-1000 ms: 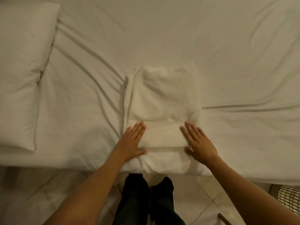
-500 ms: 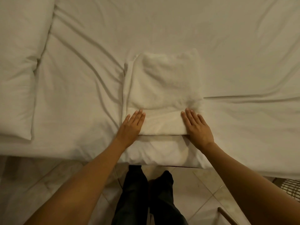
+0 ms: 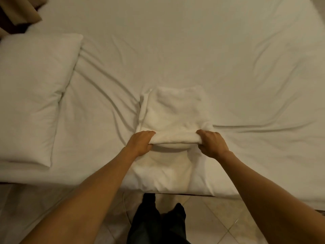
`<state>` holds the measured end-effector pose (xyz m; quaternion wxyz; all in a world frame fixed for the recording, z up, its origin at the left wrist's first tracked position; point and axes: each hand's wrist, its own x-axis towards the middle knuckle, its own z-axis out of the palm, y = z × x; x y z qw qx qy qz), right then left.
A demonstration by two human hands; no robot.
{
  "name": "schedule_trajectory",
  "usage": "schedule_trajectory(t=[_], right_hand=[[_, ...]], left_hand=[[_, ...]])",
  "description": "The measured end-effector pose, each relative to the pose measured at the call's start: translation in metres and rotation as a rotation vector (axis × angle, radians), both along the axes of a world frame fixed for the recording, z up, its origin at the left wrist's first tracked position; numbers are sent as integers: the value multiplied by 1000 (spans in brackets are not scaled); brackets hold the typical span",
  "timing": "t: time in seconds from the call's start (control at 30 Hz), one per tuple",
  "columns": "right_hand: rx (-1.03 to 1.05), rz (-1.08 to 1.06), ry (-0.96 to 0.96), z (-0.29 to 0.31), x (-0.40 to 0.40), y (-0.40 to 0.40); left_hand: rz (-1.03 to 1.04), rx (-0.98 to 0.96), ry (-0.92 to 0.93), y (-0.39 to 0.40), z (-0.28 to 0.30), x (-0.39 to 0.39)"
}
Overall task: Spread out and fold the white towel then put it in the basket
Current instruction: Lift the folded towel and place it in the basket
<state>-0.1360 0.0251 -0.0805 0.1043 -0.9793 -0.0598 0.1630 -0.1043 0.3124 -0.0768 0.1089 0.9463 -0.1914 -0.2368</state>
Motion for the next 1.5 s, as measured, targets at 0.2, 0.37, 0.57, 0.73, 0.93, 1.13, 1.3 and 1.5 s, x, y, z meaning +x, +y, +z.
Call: schedule_trajectory(t=[0.2,0.37,0.57,0.73,0.93,1.13,1.3,1.5], right_hand=[[68,-82,-56,67,32,-1],[77,-146,-47,123,55,-7],[41,-224,94,205,64,-26],[8,-351,182,260,38,-54],[30,-585,216,291,-24,-108],[38,-804,195,304,-100,-176],[38,-968,162,318,-178,-241],[40,-1131,174,328,-275,-320]], left_hand=[[64,-71,-65,-3,67,41],[2,-7,-58,-12,130,80],[-148,78,17,-44,219,118],[-290,144,79,-98,273,129],[-488,166,48,-185,302,111],[-674,147,0,-289,308,75],[-829,110,-57,-388,311,21],[-981,105,-90,-502,314,-62]])
